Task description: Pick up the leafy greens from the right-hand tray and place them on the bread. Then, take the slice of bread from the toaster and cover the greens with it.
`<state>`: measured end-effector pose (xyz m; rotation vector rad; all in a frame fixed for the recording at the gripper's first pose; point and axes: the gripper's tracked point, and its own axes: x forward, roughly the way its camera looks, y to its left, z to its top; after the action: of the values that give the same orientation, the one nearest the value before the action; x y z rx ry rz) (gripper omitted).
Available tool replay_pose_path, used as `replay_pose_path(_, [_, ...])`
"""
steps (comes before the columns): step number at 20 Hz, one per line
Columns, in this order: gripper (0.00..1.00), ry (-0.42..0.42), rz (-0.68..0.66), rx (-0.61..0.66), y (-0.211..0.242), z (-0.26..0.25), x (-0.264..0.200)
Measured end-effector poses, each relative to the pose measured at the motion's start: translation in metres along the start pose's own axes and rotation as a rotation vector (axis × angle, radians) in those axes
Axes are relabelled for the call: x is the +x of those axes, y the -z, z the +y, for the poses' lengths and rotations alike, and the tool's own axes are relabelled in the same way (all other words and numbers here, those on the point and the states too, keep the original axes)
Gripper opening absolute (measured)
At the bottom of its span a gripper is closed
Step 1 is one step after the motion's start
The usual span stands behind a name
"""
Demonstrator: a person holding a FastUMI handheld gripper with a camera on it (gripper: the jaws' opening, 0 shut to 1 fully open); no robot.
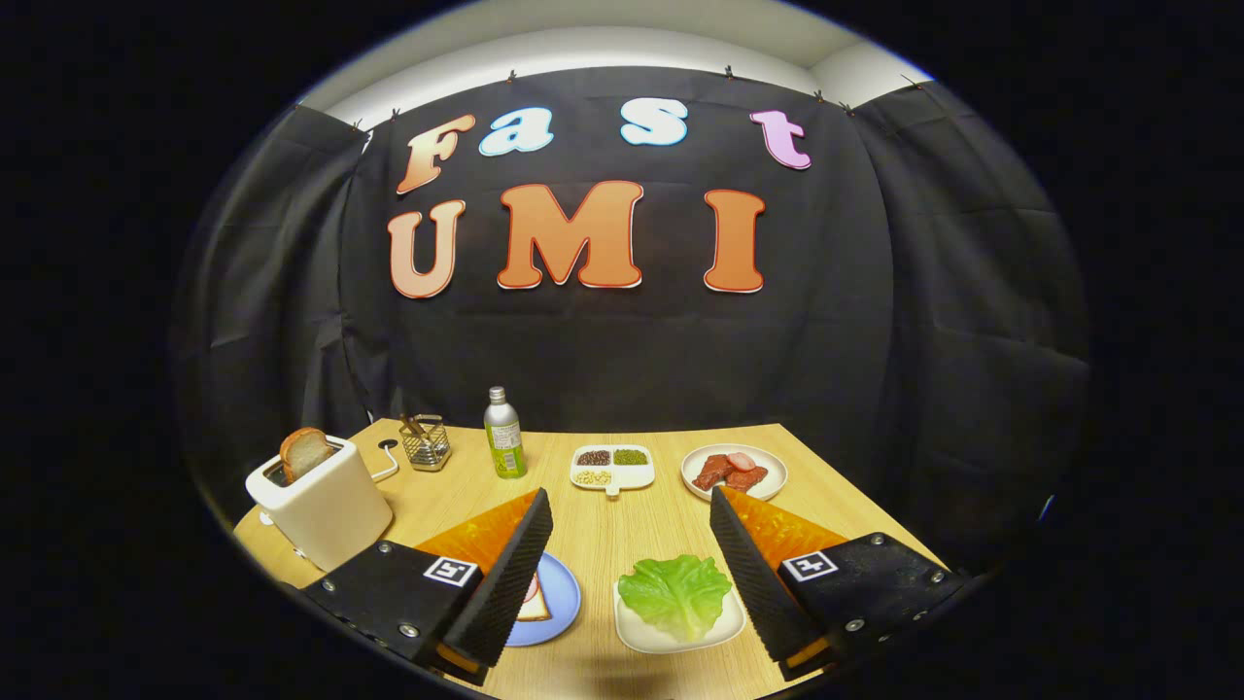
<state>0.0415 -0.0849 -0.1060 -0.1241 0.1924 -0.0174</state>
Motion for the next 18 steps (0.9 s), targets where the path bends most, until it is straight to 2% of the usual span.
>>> replay_pose_path(10, [0.98,-0.032,0.188,-0.053,0.096,-0.024,0.061])
replay_pose_path(18, [0.99,-0.079,0.358,-0.112,0.164,-0.033,0.09])
